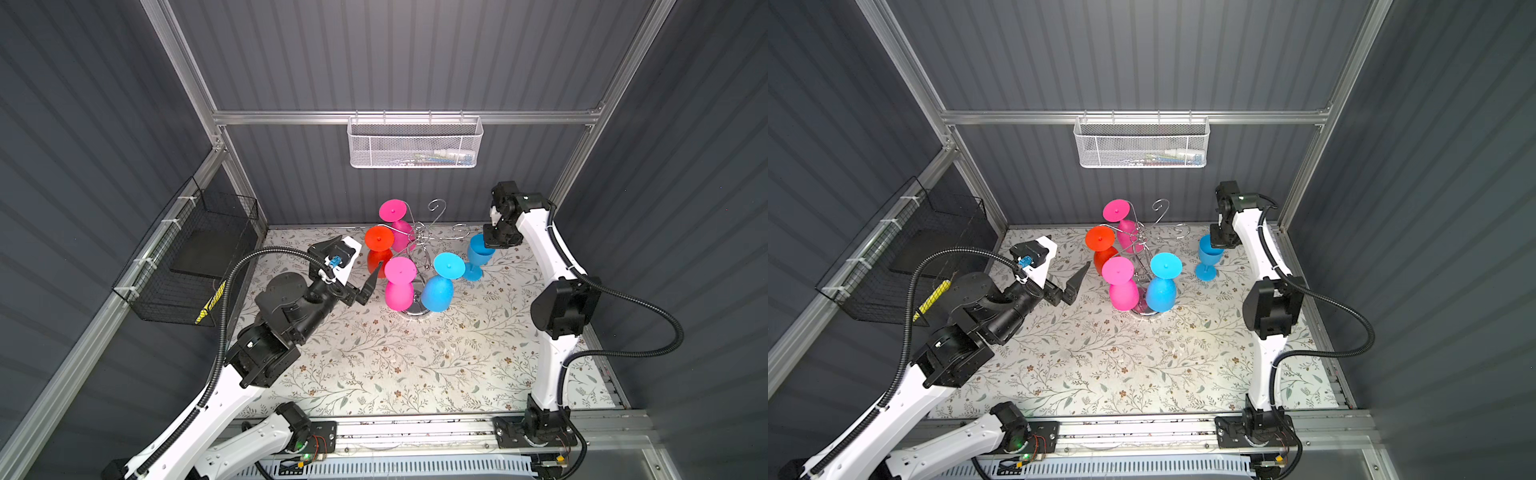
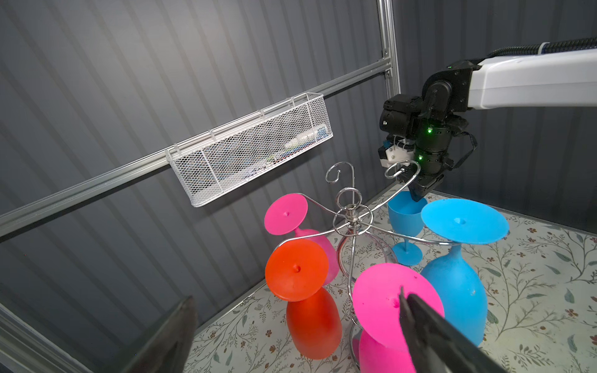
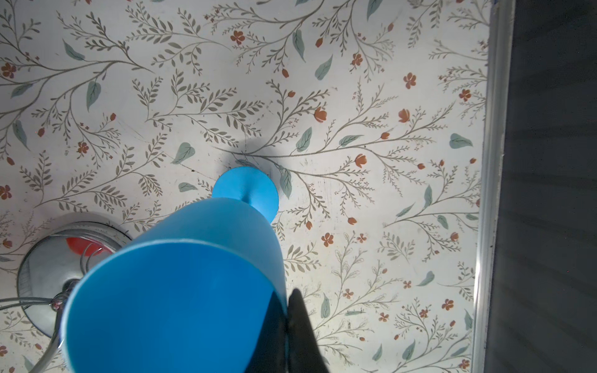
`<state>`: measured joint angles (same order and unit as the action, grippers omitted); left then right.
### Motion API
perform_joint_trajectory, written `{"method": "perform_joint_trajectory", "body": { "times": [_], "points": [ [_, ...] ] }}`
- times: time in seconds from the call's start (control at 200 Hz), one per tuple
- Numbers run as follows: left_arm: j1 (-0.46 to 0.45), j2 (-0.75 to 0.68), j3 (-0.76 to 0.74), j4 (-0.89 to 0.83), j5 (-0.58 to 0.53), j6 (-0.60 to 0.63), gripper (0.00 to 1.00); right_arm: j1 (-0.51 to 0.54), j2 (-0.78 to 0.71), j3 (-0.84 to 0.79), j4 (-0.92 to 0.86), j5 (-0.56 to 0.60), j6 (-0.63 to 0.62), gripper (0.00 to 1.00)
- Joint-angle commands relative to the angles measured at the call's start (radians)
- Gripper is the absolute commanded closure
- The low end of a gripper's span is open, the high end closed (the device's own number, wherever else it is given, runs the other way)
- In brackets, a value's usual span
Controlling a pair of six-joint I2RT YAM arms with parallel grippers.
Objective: Take the wine glass off the wine glass rack
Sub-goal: 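Lower the blue glass upright onto the table beside the rack with the right gripper, then open the right gripper and lift it off the standing blue glass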
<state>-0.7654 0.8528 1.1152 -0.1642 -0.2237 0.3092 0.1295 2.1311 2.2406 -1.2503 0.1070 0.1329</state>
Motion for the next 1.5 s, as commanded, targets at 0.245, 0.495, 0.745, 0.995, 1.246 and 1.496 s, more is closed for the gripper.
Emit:
{"method": "perform_joint_trajectory", "body": {
  "times": [0.245, 0.495, 0.745, 0.995, 1.246, 1.496],
  "points": [
    [-0.005, 0.01, -0.005, -0.008, -0.003, -0.041, 0.0, -0.01, 0.035, 0.019, -0.05, -0.025, -0.014, 1.0],
    [-0.005, 0.002, -0.005, -0.019, -0.009, -0.042, 0.0, -0.009, 0.053, 0.016, -0.066, -0.02, -0.014, 1.0],
    [-0.005, 0.001, -0.015, -0.019, -0.015, -0.044, 0.0, -0.01, 0.052, 0.012, -0.068, -0.015, -0.01, 1.0],
    [-0.005, -0.002, -0.015, -0.028, -0.02, -0.042, 0.0, -0.01, 0.05, 0.015, -0.069, -0.017, -0.007, 0.92],
    [-0.005, -0.007, -0.014, -0.028, -0.023, -0.048, 0.0, -0.01, 0.037, 0.017, -0.06, -0.018, -0.003, 0.77],
    [-0.005, 0.002, -0.007, -0.024, -0.033, -0.049, 0.0, -0.01, 0.021, 0.019, -0.056, -0.021, -0.004, 0.64]
  ]
}}
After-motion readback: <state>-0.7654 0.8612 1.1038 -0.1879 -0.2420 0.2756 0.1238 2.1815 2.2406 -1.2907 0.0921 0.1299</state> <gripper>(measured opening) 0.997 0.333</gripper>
